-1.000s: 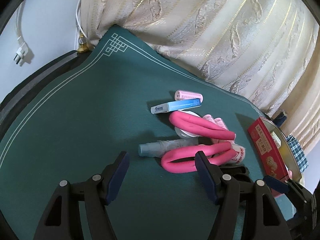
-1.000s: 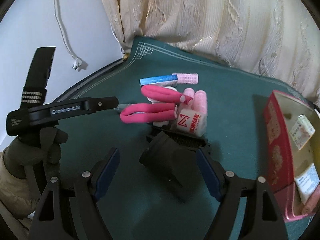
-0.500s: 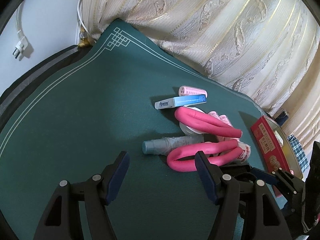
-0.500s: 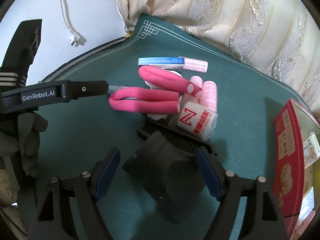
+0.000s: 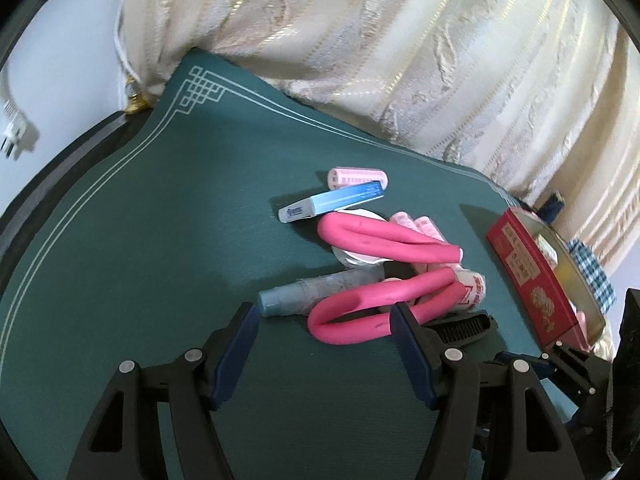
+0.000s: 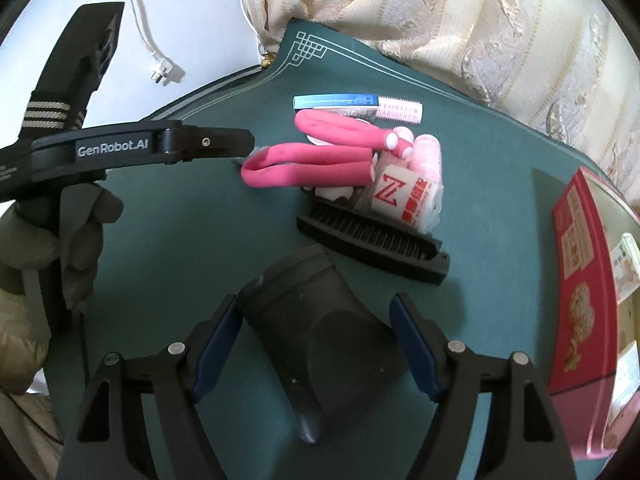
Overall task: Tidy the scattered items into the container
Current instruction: 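Grasp the pink foam curler with the left tool while the right tool grasps the black nozzle, then carry the curler and nozzle into the tin box and open both tools, then move both tools back toward the remaining items on the table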
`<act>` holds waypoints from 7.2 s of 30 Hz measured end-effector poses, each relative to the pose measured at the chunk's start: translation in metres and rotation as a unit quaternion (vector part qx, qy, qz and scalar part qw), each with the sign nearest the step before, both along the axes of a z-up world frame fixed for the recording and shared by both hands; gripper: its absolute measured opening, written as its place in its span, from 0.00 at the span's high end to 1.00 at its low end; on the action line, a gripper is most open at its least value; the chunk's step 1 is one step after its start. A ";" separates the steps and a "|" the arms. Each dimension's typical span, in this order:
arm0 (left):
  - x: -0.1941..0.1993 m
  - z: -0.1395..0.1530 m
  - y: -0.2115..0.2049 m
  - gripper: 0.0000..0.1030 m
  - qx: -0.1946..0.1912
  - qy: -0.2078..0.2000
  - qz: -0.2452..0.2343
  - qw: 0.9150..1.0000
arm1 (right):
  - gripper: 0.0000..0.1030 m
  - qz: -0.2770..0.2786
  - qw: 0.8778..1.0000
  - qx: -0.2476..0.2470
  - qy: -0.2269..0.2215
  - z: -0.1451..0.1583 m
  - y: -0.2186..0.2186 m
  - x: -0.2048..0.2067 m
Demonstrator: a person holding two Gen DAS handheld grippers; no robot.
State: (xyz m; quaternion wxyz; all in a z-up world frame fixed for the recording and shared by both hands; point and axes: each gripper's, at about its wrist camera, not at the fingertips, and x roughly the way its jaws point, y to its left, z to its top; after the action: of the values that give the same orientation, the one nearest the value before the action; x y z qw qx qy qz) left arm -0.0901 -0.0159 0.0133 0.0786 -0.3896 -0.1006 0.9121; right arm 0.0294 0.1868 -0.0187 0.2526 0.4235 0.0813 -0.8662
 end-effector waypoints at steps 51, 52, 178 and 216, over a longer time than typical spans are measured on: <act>0.017 0.021 0.036 0.84 0.000 0.031 -0.116 0.993 | 0.48 -0.078 0.992 -0.093 -0.019 -0.001 0.037 0.008; 0.018 0.021 0.038 0.84 0.000 0.032 -0.117 0.993 | 0.48 -0.081 0.992 -0.096 -0.016 0.000 0.038 0.008; -0.021 0.023 0.189 0.35 -0.001 0.068 -0.145 0.987 | 0.20 -0.481 0.860 -0.010 0.168 0.043 0.244 0.020; -0.004 -0.001 0.037 0.35 0.008 0.036 -0.009 0.999 | 0.18 -0.241 0.953 -0.077 0.168 0.071 0.076 0.019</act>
State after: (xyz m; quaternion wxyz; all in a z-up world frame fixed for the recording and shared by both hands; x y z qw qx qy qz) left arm -0.0939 0.0209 0.0122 0.0939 -0.3565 -0.1012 0.9241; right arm 0.0487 0.2628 0.0521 0.0508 0.2585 -0.0486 -0.9635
